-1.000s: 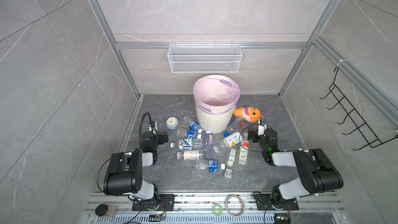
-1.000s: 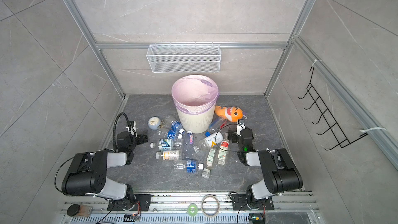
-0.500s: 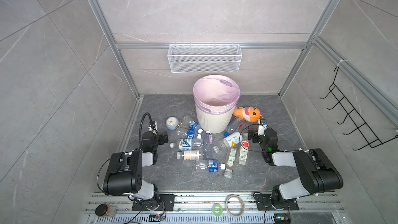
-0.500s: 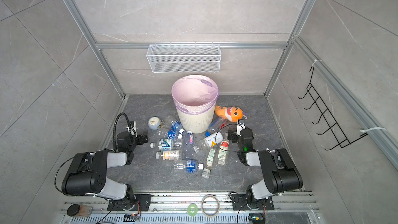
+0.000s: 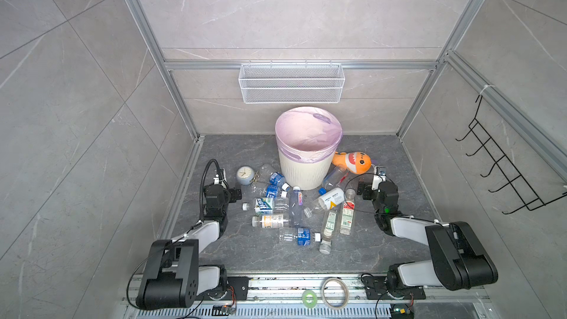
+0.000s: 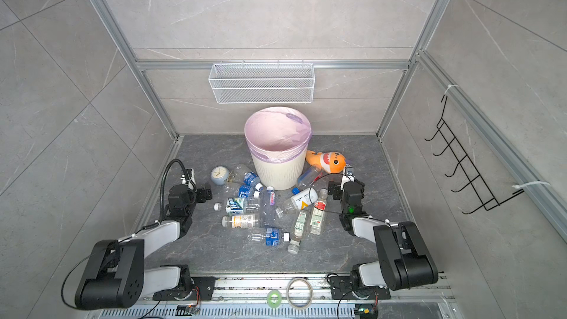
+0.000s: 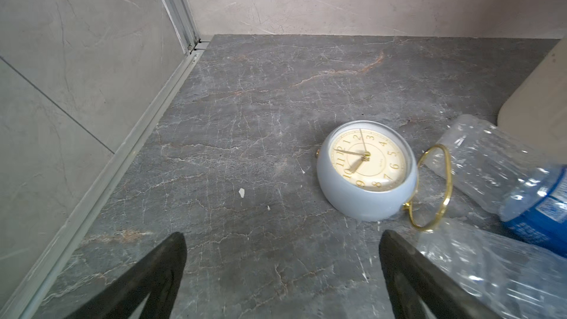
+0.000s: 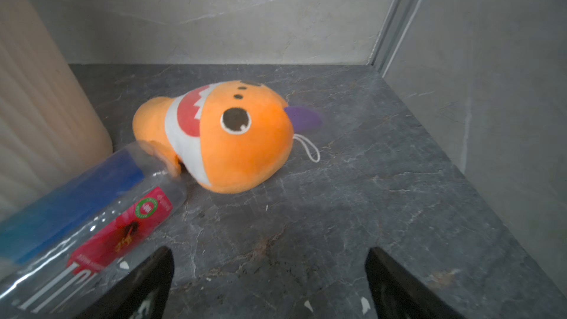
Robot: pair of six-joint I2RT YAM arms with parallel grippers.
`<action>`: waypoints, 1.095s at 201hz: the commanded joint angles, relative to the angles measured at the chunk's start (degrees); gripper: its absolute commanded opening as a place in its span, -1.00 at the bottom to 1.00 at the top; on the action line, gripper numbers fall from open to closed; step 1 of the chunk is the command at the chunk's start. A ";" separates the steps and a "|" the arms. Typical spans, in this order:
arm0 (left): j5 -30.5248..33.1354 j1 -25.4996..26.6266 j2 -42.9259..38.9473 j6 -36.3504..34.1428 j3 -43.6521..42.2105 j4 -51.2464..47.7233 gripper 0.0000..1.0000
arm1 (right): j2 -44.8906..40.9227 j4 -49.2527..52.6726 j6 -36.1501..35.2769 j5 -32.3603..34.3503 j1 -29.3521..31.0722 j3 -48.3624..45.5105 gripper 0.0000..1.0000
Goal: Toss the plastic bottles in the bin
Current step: 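Move the right gripper toward the red-labelled bottle while the left gripper approaches the bottle pile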
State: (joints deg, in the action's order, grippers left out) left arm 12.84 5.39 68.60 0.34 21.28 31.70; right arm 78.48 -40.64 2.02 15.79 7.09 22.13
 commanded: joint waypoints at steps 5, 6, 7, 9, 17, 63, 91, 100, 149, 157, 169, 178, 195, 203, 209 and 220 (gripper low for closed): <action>11.37 4.38 -10.05 4.80 1.79 -7.74 1.00 | -5.55 9.40 4.64 9.28 0.31 2.88 0.99; 11.53 4.51 -10.37 5.09 1.81 -8.21 1.00 | -5.80 10.39 5.09 9.75 0.34 3.12 0.99; 11.65 4.66 -10.65 5.41 1.87 -8.57 1.00 | -6.19 11.28 5.62 10.38 0.40 3.42 0.99; 11.85 4.88 -11.42 6.13 1.96 -9.18 1.00 | -6.71 12.98 7.34 11.45 0.34 4.16 0.99; 12.51 5.32 -13.88 10.63 2.58 -12.88 1.00 | -8.42 22.11 13.94 15.68 0.31 7.56 0.99; 5.25 10.20 -14.01 22.69 9.03 -27.42 1.00 | -3.34 62.32 26.13 20.14 0.38 32.75 0.99; 6.88 14.88 -15.39 23.68 10.49 -32.29 1.00 | -3.99 68.69 27.34 13.82 0.63 36.30 0.99; 6.31 15.72 -16.47 23.62 10.64 -33.43 1.00 | -5.46 68.82 27.10 12.29 1.11 35.46 0.99; -3.51 18.87 -19.20 22.97 9.18 -36.31 0.84 | -14.37 68.69 24.17 2.92 5.46 30.08 0.99; -4.25 19.95 -19.62 22.70 8.35 -36.28 0.83 | -14.71 69.03 24.74 -0.27 6.11 29.44 0.99; -4.34 21.79 -20.72 21.80 6.94 -35.94 0.82 | -15.22 69.50 25.96 -1.82 8.15 28.11 0.99; -4.05 23.07 -21.87 21.06 5.79 -35.99 0.82 | -15.90 70.14 26.73 -0.70 10.12 27.10 0.99; -4.48 24.50 -24.44 19.66 3.63 -36.08 0.81 | -17.52 71.17 28.17 -0.08 13.03 24.99 0.99; -5.71 24.79 -25.92 19.24 2.59 -36.03 0.79 | -18.26 71.61 28.92 -0.40 14.02 23.94 0.99; -6.99 24.92 -26.94 18.82 1.85 -36.07 0.77 | -18.90 71.73 29.33 -1.00 14.65 23.01 0.99; -10.65 25.01 -28.69 18.12 0.38 -35.98 0.77 | -19.93 72.06 30.26 -1.59 15.88 21.42 0.99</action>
State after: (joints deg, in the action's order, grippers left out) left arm 8.21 29.95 43.51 21.37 23.53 -4.58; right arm 61.34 28.14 29.15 16.14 20.82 46.68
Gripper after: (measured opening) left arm 0.888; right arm 0.990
